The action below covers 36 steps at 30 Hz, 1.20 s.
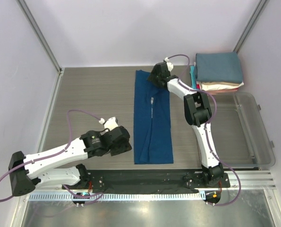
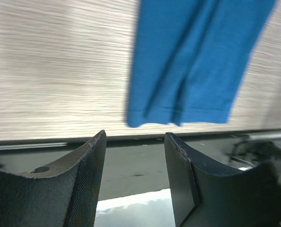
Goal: Fold and stack the t-shirts
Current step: Fold the tshirt
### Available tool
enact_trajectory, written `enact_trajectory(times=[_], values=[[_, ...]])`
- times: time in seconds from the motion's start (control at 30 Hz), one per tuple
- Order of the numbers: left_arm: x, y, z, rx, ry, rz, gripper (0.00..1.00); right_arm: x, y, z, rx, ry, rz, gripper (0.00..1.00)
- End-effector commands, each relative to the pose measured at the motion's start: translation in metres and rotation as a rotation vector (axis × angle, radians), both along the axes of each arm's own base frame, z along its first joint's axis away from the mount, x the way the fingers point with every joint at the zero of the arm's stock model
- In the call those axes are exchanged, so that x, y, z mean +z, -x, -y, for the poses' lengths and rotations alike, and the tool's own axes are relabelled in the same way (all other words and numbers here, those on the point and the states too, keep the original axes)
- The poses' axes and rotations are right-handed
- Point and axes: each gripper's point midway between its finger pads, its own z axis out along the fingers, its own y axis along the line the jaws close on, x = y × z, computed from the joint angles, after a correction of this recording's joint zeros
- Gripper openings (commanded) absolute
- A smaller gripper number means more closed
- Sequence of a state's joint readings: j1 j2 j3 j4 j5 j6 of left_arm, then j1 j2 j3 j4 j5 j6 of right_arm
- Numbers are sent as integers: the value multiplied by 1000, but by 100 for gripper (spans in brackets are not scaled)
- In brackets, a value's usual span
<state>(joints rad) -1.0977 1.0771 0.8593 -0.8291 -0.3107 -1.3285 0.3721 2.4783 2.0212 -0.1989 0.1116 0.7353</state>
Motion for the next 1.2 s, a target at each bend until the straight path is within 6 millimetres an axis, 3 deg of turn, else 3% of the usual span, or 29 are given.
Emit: enact_trajectory(times=[0.0,0.13,0.2,0.3,0.4,0.47,0.57,0.6,0.63,0.67,0.7,0.73,0.77,0.8,0.87,0.9,0.93,1.0,1.03,1.1,1.13,1.17], values=[[-10,2,-41,63,-114,31,54,-89,40,58,-117,157,-251,69],[-5,-1,-45,60,-96,67,55,-57,10,27,40,110,-151,68],[-4,-2,-40,41,-94,77,55,-42,5,19,81,92,-122,69],[-10,-2,-30,5,-86,64,54,-6,-1,16,125,95,-61,71],[-22,3,-17,-36,-69,48,54,49,-4,3,230,33,23,77],[-25,4,-3,-67,-27,50,54,101,1,0,274,-10,85,84],[-33,8,9,-110,-14,45,54,134,21,8,302,3,104,86],[-40,8,9,-114,-30,36,54,173,34,14,301,10,155,86],[-44,8,10,-117,-35,31,54,151,53,21,297,24,83,86],[-46,10,15,-127,-23,28,53,188,73,28,288,20,134,86],[-53,11,17,-133,-33,15,52,183,87,35,280,28,109,86],[-59,13,17,-140,-39,4,52,148,117,44,275,43,15,86],[-61,14,22,-149,-29,7,51,141,134,52,264,55,-13,86],[-68,16,22,-155,-43,-6,50,128,172,65,256,64,-57,86],[-78,19,24,-167,-49,-14,50,109,209,76,237,62,-114,86],[-81,20,26,-174,-49,-22,49,104,228,78,240,57,-128,86],[-89,21,27,-179,-50,-26,49,88,262,82,245,54,-165,86],[-95,24,30,-190,-45,-36,48,78,296,83,247,46,-188,85],[-98,25,31,-193,-40,-45,47,68,323,89,244,41,-197,85],[-105,27,34,-195,-44,-54,47,58,352,83,245,9,-218,84],[-105,27,36,-195,-43,-54,46,38,374,86,244,7,-266,84],[-109,29,36,-197,-52,-57,45,43,386,81,238,-37,-252,83]])
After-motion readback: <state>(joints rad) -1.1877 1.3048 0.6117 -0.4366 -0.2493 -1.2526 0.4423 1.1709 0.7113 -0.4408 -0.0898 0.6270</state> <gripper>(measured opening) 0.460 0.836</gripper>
